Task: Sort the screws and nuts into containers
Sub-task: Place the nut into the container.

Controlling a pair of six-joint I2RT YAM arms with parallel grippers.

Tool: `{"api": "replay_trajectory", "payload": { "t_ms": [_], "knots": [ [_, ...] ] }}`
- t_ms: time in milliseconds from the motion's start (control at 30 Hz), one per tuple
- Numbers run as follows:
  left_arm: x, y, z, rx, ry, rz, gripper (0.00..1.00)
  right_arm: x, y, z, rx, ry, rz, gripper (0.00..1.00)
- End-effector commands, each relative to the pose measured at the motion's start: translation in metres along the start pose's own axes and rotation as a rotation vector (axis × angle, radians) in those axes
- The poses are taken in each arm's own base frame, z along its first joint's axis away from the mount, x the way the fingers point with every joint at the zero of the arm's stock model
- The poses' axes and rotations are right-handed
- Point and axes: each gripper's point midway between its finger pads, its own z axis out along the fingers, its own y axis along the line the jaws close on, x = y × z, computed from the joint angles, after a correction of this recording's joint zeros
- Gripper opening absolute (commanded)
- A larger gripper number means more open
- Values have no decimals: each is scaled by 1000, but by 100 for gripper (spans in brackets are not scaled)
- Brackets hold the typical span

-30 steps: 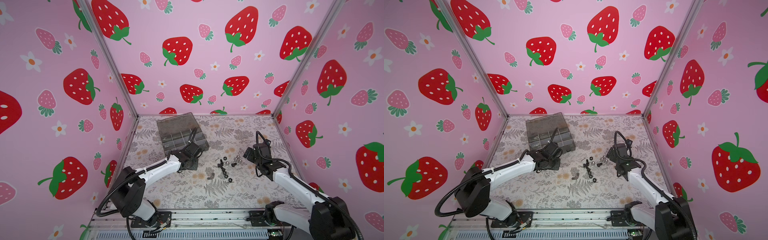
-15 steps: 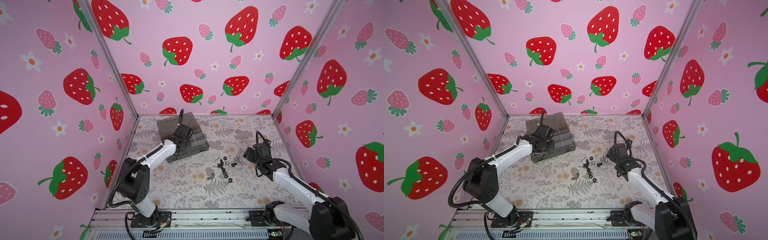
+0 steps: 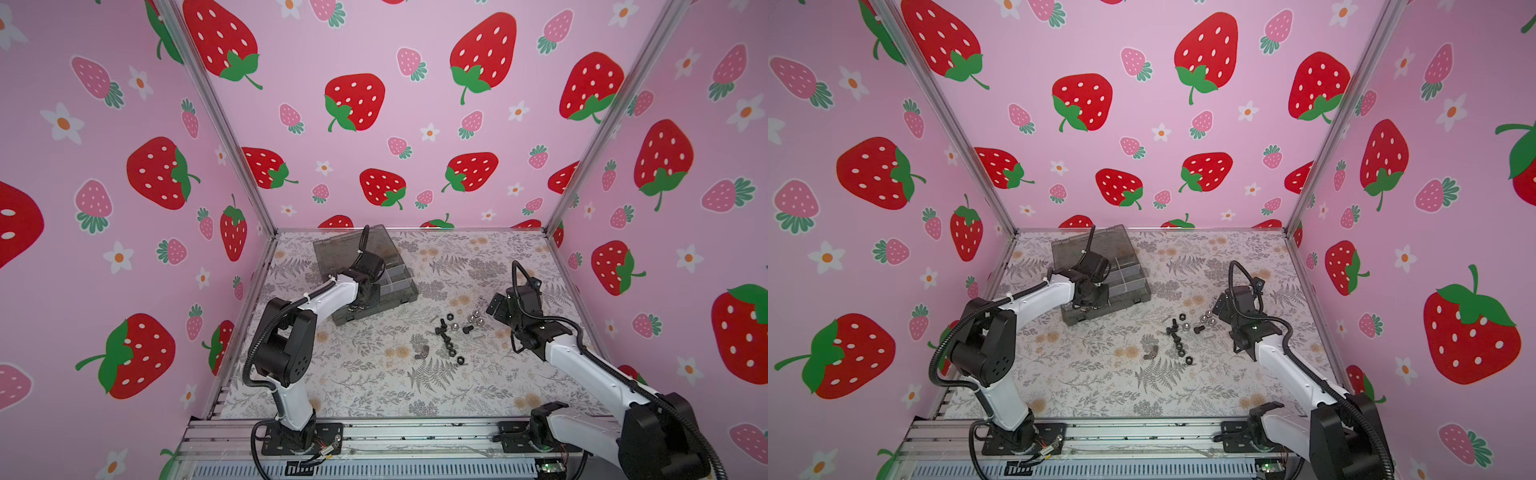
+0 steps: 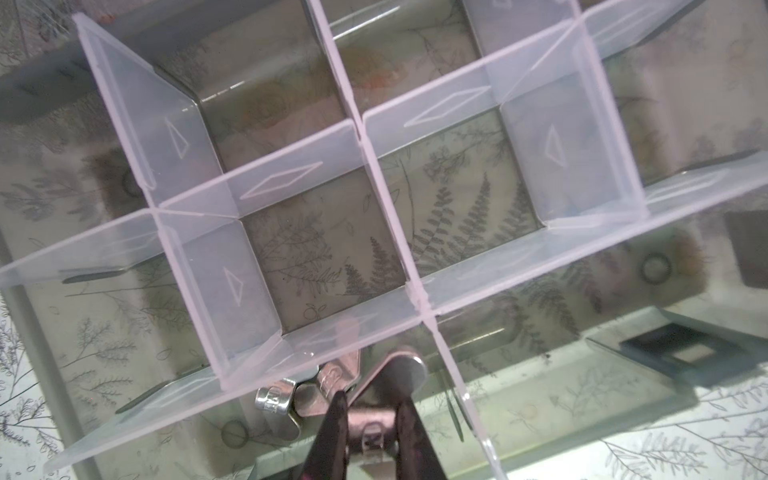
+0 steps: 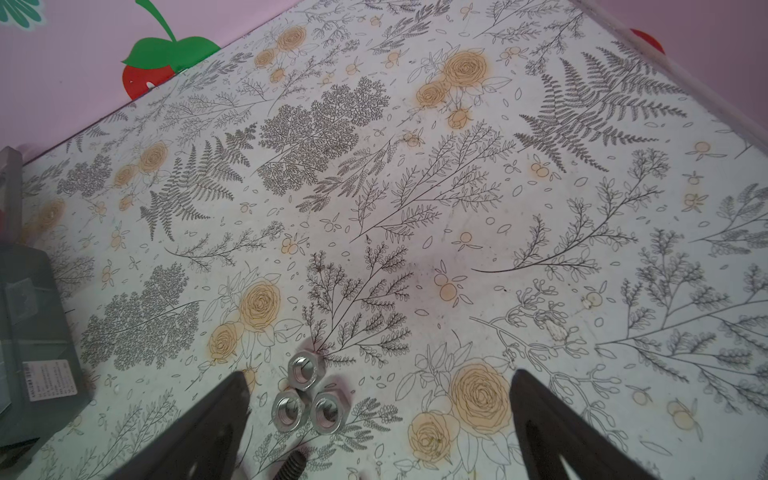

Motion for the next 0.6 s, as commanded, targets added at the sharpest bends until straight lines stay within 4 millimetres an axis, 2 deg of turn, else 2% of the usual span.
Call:
{"api": "replay_trajectory", "payload": {
  "t_ms": [0,133,367,467,567],
  "knots": [
    [-13,-2,-10,8,-35,-1,24,-10,4,-4,-3,-27,8,100],
    [-10,-2,-12,12,-28,-3,35,-8,2,-5,-5,-29,16,100],
    [-7,-7,-30,53,-52,-9,38,-9,-1,-9,0,-37,14,100],
    [-6,-22,-46,97,-72,18,39,-9,-2,-10,0,-36,18,100],
    [5,-50,-60,176,-88,64,42,-9,-4,-12,8,-38,25,100]
  ]
}}
